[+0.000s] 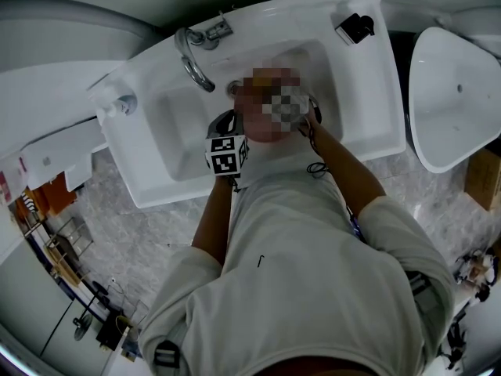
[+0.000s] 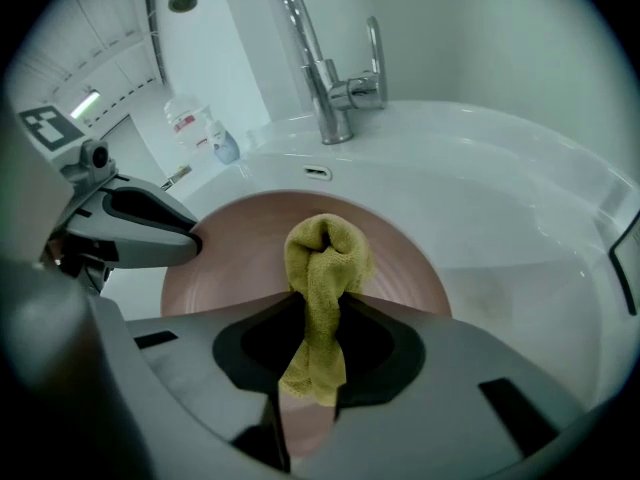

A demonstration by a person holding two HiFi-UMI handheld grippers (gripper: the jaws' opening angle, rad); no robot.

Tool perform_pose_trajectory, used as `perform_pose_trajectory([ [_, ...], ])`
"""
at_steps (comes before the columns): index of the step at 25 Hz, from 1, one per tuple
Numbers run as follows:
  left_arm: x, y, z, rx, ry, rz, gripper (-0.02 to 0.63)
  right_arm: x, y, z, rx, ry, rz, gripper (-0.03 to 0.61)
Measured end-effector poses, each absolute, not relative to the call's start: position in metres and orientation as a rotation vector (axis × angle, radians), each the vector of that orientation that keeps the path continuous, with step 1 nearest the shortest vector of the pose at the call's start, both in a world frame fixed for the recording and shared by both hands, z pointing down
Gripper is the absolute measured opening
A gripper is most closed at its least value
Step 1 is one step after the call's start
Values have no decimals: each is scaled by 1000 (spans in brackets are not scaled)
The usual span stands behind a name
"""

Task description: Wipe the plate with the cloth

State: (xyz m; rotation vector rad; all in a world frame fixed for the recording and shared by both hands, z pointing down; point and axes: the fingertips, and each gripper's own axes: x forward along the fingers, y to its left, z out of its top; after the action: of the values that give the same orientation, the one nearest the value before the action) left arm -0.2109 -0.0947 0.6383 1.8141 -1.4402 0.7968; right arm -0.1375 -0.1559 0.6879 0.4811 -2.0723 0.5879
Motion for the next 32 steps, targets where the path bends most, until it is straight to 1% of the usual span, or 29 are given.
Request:
perform_pose_trajectory([
  [7,-212,-95,637,1773,-1461,780,51,-169,-115,674,303,-2153,502,89],
  [13,-214,-93,637,1742,-1471,751,50,-175,-68,679,99,-2153,512,89],
  [16,-216,-91,638,1732,-1468,743,49,-165,-38,691,-54,-2091,479,89],
  [18,-216,-90,637,1729,-1466,743,49,-155,-23,697,-130,-2041,398,89],
  [22,-216,-90,637,1722,-1455,733,46,-139,-21,712,-142,-1988,296,89],
  [28,-218,-84,641,1662,-1420,689,41,-114,-31,727,-118,-1901,301,89],
  [32,-222,-80,644,1634,-1407,665,41,-94,-46,741,-43,-1838,409,89],
])
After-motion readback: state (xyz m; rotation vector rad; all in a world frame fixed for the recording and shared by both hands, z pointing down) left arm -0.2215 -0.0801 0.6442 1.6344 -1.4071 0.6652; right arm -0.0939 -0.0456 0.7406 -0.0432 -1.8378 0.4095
